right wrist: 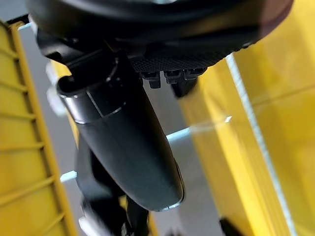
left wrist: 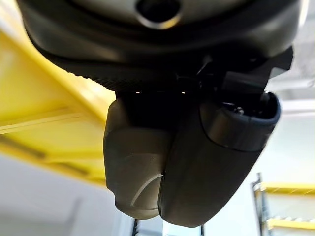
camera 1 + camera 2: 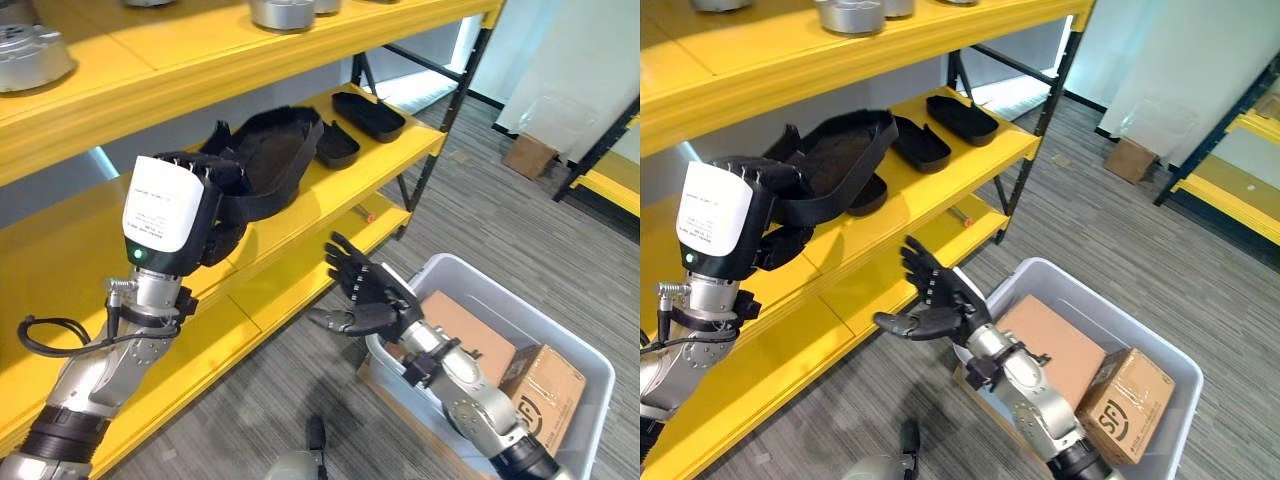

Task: Move parts from the plastic box to the shelf.

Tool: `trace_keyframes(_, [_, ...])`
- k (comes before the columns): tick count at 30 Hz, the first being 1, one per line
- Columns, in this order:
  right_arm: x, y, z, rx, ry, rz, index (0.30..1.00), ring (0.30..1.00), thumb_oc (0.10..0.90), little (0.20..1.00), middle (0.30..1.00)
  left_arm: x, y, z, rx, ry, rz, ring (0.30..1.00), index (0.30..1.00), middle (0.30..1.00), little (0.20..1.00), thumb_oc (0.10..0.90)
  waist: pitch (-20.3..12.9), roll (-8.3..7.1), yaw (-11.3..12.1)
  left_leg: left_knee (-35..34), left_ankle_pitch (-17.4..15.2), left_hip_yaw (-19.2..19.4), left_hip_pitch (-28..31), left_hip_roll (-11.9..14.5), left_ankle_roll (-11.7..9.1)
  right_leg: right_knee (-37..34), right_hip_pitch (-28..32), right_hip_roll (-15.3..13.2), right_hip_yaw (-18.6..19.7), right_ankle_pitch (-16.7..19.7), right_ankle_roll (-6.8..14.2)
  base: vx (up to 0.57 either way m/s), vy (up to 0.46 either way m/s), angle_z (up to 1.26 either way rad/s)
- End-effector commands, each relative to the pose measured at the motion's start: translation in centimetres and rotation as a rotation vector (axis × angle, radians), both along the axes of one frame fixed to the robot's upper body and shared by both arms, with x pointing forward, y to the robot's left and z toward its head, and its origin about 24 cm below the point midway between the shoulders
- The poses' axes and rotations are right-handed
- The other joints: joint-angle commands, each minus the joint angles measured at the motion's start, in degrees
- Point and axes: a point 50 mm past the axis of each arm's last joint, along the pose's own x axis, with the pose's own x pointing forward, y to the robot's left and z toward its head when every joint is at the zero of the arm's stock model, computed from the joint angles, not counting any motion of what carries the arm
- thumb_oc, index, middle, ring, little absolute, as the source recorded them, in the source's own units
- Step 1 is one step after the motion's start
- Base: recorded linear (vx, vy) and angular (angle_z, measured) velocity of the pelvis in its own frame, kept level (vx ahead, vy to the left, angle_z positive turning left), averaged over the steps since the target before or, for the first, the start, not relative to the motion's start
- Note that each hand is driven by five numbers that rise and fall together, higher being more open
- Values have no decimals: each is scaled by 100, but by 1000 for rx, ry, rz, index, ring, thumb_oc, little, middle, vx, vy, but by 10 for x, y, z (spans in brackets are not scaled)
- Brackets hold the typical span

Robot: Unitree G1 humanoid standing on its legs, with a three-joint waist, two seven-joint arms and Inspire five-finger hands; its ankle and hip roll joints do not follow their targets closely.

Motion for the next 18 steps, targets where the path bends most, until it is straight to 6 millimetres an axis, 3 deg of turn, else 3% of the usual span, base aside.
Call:
trace_keyframes(1, [10,2,40,123,-192,6,1000,1000,900,1000,1000,0,-14,43,-78,-278,-93,300,300,300,300,400,-737,-132,-377,-32,-668,-544,674,-224,9,-1537,178,47,325,1476,228,79,-61,79])
trace_keyframes(2, [9,1,38,125,-181,-1,1000,1000,900,1000,1000,-1,-16,37,-81,-275,-93,300,300,300,300,400,-720,-109,-459,-32,-682,-640,711,-244,12,-1540,11,124,540,1680,269,56,-76,118])
trace_keyframes(4, [9,3,30,123,-143,9,1000,1000,900,1000,1000,0,-20,34,-89,-276,-98,300,300,300,300,400,-739,-96,-575,-32,-712,-805,734,-272,-9,-1729,49,238,852,1707,226,89,-111,74])
trace_keyframes(8, [7,3,21,119,-107,32,1000,1000,900,1000,1000,1,-20,33,-86,-259,-86,300,300,300,300,400,-834,-84,-615,-32,-724,-822,718,-284,-47,-2027,224,221,994,1780,204,76,-61,14])
trace_keyframes(18, [1,12,16,102,-96,82,1000,1000,900,1000,1000,-6,-17,30,-83,-249,-65,300,300,300,300,400,-869,-70,-566,-32,-784,-564,757,-240,-93,-2081,379,175,901,1601,127,53,-33,8])
